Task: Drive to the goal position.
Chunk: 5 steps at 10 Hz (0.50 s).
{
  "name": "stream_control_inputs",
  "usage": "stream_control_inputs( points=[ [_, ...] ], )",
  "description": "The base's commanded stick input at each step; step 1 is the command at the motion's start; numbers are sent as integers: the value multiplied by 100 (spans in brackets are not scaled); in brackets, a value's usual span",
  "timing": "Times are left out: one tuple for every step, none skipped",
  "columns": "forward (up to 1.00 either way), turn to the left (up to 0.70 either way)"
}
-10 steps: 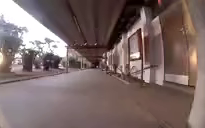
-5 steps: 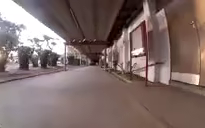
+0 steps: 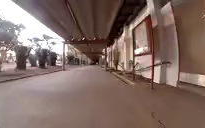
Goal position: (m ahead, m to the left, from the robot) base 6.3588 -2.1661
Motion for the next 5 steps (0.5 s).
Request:
stream_control_inputs(
  points=[
    [70, 0],
    [70, 0],
    [70, 0],
    [70, 0],
    [70, 0]
  ],
)
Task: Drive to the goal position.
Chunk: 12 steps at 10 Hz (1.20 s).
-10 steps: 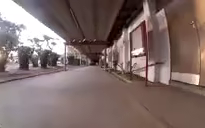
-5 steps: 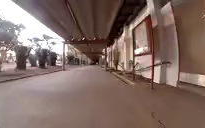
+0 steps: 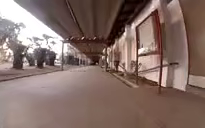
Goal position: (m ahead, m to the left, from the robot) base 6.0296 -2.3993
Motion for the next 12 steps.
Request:
stream_control_inputs(
  points=[
    [70, 0],
    [70, 12],
    [70, 28],
    [70, 24],
    [70, 8],
    [70, 0],
    [70, 0],
    [70, 0],
    [70, 0],
    [70, 0],
    [70, 0],
    [70, 0]
  ],
)
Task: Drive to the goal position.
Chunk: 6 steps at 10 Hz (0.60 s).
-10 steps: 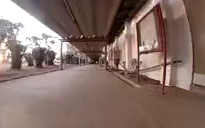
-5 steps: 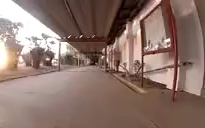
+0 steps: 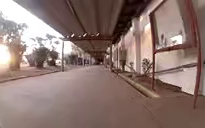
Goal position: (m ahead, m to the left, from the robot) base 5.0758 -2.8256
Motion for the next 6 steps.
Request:
stream_control_inputs(
  points=[
    [70, 0],
    [70, 0],
    [70, 0],
    [70, 0],
    [70, 0],
    [70, 0]
  ],
)
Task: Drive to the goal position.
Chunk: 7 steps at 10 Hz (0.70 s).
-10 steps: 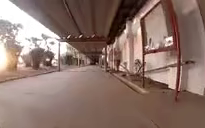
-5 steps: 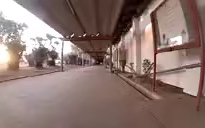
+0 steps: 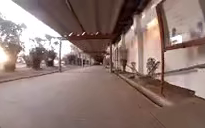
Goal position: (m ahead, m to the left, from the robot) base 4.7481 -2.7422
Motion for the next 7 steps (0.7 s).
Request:
stream_control_inputs(
  points=[
    [70, 0],
    [70, 0],
    [70, 0],
    [70, 0],
    [70, 0],
    [70, 0],
    [70, 0]
  ],
)
